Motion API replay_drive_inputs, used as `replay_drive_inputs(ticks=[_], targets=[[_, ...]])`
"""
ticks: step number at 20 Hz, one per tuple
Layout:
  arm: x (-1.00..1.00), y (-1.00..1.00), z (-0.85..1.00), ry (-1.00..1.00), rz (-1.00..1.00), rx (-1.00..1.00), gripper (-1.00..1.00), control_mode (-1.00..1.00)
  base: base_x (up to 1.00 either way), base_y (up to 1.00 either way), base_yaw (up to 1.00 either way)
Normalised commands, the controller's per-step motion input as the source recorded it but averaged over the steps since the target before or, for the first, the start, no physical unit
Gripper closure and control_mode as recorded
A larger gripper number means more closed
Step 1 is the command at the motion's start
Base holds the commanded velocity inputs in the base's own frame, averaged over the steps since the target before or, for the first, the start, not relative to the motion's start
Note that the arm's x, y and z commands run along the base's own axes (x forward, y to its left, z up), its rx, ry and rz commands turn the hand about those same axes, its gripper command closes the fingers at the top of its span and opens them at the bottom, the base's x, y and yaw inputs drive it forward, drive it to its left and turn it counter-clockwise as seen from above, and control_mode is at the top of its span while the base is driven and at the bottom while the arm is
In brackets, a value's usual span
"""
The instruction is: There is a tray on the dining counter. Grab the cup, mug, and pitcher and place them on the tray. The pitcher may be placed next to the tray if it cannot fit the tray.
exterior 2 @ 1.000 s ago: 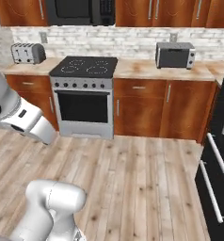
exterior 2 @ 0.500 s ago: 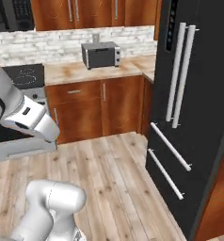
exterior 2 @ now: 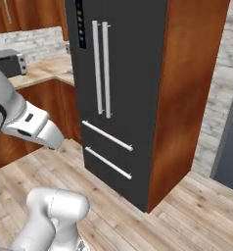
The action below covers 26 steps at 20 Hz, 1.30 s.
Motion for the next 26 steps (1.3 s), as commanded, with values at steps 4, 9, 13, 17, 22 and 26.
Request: replay_drive_inputs(ticks=[4,9,13,17,22,26], targets=[[0.0,0.0,0.0,0.0,0.0,0.0,-1.0,1.0,0.37,0.79,-0.65],[0.0,0.0,0.0,0.0,0.0,0.0,-1.0,1.0,0.44,0.78,-0.54],[0.0,0.0,0.0,0.0,0.0,0.0,-1.0,1.0,0.45,0.76,-0.46],[0.0,0.0,0.0,0.0,0.0,0.0,-1.0,1.0,0.44,0.77,-0.41],[0.0,0.0,0.0,0.0,0.0,0.0,-1.0,1.0,0.34,0.86,-0.27],[0.0,0.0,0.0,0.0,0.0,0.0,-1.0,1.0,0.11,0.85,-0.13]])
